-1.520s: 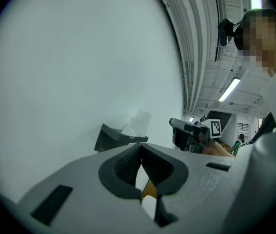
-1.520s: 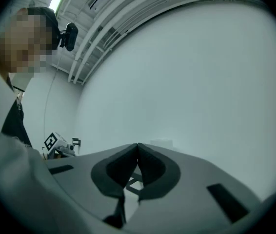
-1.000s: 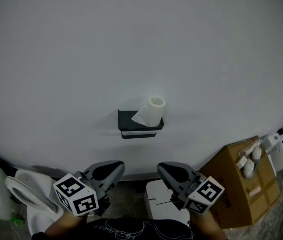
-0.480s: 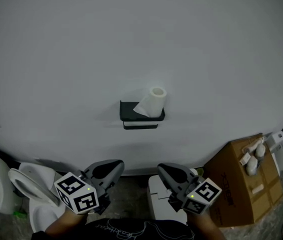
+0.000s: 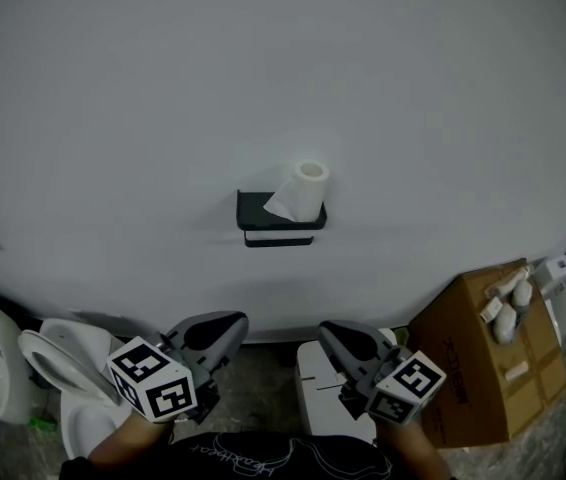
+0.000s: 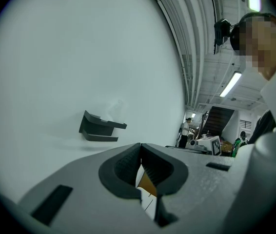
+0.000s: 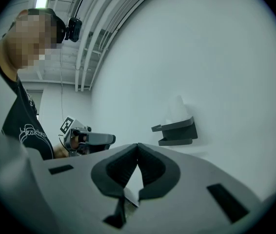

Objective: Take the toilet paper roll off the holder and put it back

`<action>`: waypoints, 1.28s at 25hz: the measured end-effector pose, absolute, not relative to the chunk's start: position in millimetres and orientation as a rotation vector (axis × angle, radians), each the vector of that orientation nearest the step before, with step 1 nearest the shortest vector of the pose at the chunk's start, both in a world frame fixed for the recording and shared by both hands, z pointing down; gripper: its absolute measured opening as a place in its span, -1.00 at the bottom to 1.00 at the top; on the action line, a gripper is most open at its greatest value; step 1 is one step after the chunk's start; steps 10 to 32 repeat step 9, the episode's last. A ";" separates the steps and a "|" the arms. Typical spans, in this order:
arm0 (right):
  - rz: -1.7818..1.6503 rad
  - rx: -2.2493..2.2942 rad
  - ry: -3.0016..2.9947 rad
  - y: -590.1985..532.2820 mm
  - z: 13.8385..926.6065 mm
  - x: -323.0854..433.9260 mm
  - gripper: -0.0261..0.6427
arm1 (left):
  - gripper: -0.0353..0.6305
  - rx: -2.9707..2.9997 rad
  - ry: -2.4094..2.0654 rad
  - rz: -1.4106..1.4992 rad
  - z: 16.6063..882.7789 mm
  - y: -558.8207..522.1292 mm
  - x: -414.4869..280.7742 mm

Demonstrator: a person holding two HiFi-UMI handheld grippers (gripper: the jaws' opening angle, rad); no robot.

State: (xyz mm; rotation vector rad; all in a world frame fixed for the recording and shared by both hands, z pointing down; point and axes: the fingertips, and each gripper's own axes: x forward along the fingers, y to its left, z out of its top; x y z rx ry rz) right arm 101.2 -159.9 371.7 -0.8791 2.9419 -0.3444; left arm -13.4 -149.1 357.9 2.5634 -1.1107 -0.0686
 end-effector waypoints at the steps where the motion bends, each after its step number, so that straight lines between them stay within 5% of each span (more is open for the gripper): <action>1: -0.353 -0.877 2.935 -159.3 371.5 102.7 -0.91 | -0.88 2.564 -1.111 -0.068 357.1 -148.9 -12.3; 32: -0.376 -0.865 2.912 -148.1 369.3 111.3 -0.91 | -0.88 2.570 -1.111 -0.068 355.4 -137.9 -1.2</action>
